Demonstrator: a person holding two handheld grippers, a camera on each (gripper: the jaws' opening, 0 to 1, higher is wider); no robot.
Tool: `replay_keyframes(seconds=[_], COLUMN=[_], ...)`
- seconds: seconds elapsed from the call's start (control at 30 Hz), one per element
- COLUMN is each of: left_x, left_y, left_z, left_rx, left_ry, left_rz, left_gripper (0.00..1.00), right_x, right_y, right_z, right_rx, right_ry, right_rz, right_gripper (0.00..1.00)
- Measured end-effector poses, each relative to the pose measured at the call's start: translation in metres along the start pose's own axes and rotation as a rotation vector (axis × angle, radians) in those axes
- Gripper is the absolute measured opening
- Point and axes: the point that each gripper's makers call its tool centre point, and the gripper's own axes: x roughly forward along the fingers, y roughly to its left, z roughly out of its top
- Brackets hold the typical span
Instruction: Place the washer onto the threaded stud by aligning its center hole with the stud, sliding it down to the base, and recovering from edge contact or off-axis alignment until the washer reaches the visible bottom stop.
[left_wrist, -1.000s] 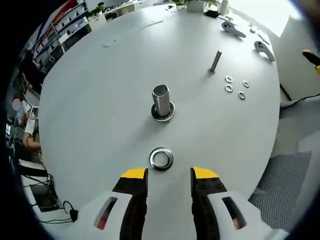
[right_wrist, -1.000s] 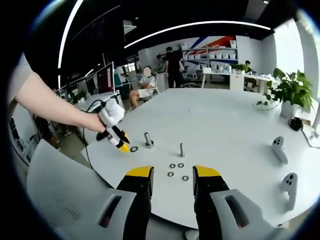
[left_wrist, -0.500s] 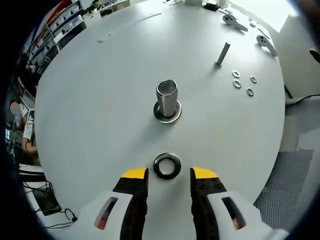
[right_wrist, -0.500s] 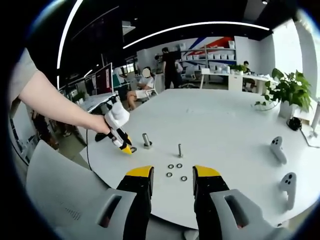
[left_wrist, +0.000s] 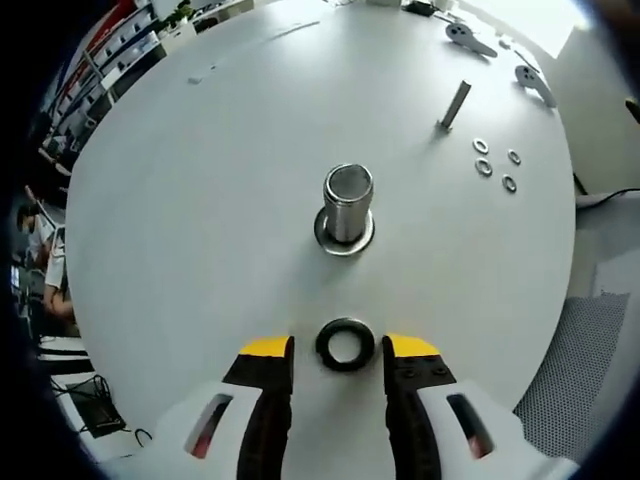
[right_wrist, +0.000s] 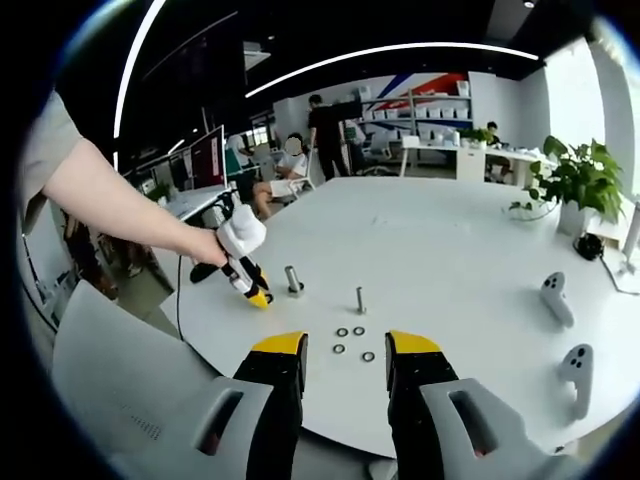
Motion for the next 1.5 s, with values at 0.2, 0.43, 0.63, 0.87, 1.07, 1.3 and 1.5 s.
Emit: replay_keyframes(seconds=[0.2, 0.43, 0.63, 0.87, 1.07, 1.3, 1.5], left_x=[-0.0003, 0.0015, 0.0020, 0.0036, 0.0034, 0.0035, 0.0035], left_y=[0.0008, 0.0008, 0.0012, 0.0029, 0.0006, 0.0010, 0.0010], left_z=[-0.0009, 0.0017, -0.0009, -0.0011, -0.0015, -0.0023, -0.0028], left_rx=[0.027, 0.052, 0.090, 0.092, 0.094, 0.088, 0.094], left_ry=[0.015, 0.021, 0.062, 0.062, 0.063, 0.066, 0.070], left_rz=[0.000, -0.007, -0.013, -0.015, -0.015, -0.016, -0.015], left_gripper=[0.40, 0.40, 0.40, 0.40, 0.38, 0.35, 0.33], right_x=[0.0006, 0.0004, 0.0000, -0.0008, -0.0002, -0.0006, -0.0005], right_y=[0.0005, 0.0007, 0.0003, -0.0012, -0.0003, -0.0007, -0.0007], right_z=[-0.0002, 0.0002, 0.0003, 0.0007, 0.0007, 0.0005, -0.0001], right_rx=[-0.004, 0.003, 0.010, 0.010, 0.008, 0.008, 0.007], right_ry=[0.001, -0.002, -0.005, -0.008, -0.007, -0.006, -0.003], right_rz=[0.007, 0.010, 0.009, 0.000, 0.004, 0.001, 0.002], right_gripper=[0.33, 0.32, 0.32, 0.32, 0.32, 0.32, 0.32])
